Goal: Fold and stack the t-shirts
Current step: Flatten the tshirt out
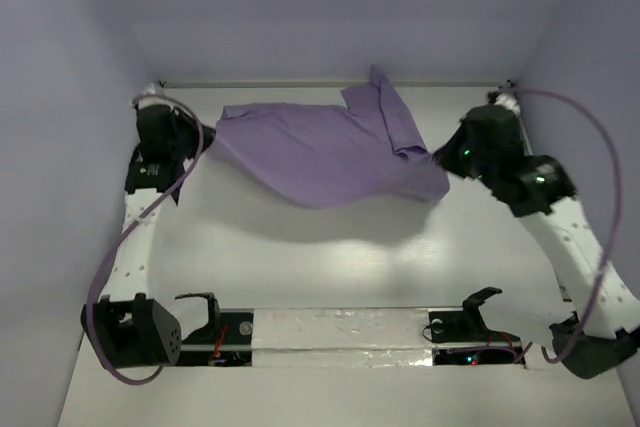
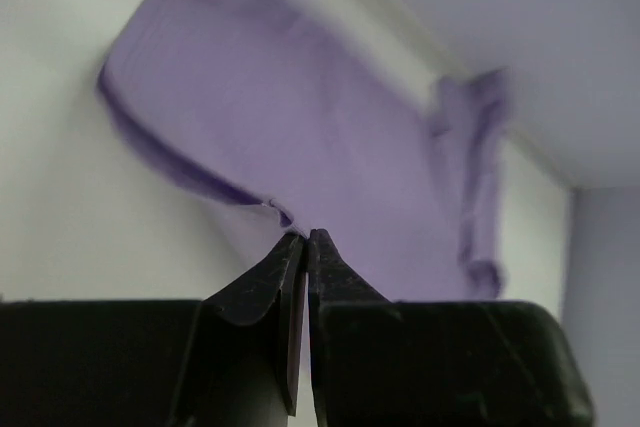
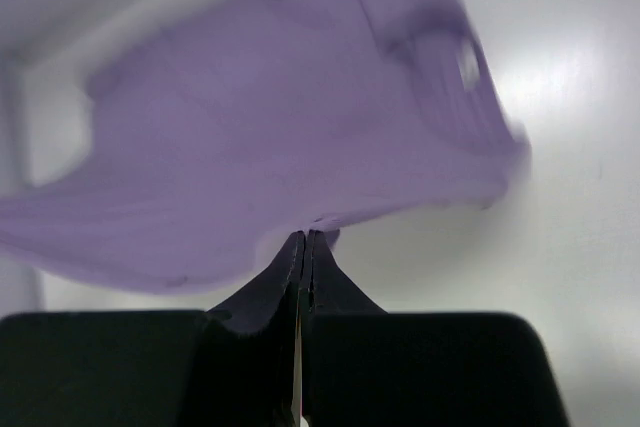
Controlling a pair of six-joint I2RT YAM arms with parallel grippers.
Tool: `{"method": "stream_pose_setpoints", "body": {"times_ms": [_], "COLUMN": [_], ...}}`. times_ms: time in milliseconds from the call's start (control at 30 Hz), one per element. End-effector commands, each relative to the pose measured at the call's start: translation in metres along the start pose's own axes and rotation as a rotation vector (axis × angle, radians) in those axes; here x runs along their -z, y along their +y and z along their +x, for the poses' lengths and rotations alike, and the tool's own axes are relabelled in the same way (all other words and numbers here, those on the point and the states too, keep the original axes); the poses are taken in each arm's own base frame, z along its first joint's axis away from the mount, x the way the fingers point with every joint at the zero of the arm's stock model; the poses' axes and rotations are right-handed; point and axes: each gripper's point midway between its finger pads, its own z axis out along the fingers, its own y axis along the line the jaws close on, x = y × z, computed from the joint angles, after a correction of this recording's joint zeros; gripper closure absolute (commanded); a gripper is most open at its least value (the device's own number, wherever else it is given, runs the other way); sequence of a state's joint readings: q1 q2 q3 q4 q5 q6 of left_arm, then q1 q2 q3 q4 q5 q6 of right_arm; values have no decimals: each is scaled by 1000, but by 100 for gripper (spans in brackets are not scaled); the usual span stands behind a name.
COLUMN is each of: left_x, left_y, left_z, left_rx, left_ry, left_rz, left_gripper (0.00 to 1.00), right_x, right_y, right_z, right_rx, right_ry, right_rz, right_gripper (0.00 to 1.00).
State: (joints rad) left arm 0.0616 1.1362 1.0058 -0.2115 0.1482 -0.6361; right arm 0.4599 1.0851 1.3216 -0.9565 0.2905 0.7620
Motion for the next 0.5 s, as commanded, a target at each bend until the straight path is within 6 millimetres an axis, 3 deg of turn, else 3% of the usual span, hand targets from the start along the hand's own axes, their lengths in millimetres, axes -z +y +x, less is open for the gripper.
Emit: {"method": "stream_pose_setpoints", "body": {"times_ms": [0, 33, 67, 133, 167, 233, 267, 300, 333, 367, 433, 467], "left_x": [81, 98, 137, 175, 210, 236, 266, 279, 287, 302, 303, 300], "left_y": [-116, -128, -157, -178, -198, -206, -216, -219, -221, -224, -224, -224], "left_z": [-109, -122, -152, -173, -192, -205, -217, -221, -224, -230, -235, -236], "left_rx": [-52, -52, -58, -56, -59, -54, -54, -51, -42, -28, -11, -7], "left_ry": [-291, -324, -413, -474, -545, -590, -649, -673, -689, -727, -743, -740], "left_rz": [268, 289, 360, 412, 468, 474, 513, 526, 529, 540, 538, 532], "left_gripper": [100, 100, 100, 100, 100, 100, 100, 100, 100, 100, 100, 100], "right_x": [88, 138, 160, 196, 246, 275, 311, 320, 342, 336, 363, 364], "right_y": [-2, 12, 17, 29, 30, 43, 39, 39, 40, 42, 39, 39], "right_z": [-98, -137, -155, -190, -216, -241, -254, -261, -273, -276, -290, -295], "right_rx": [105, 63, 72, 46, 12, 0, -17, -28, -68, -42, -91, -65], "right_ry": [-313, -432, -493, -610, -733, -833, -926, -963, -1045, -1057, -1164, -1188], "right_rz": [27, -55, -80, -132, -203, -265, -312, -322, -365, -342, -374, -345], "right_gripper": [100, 100, 100, 100, 100, 100, 100, 100, 100, 100, 100, 100]}}
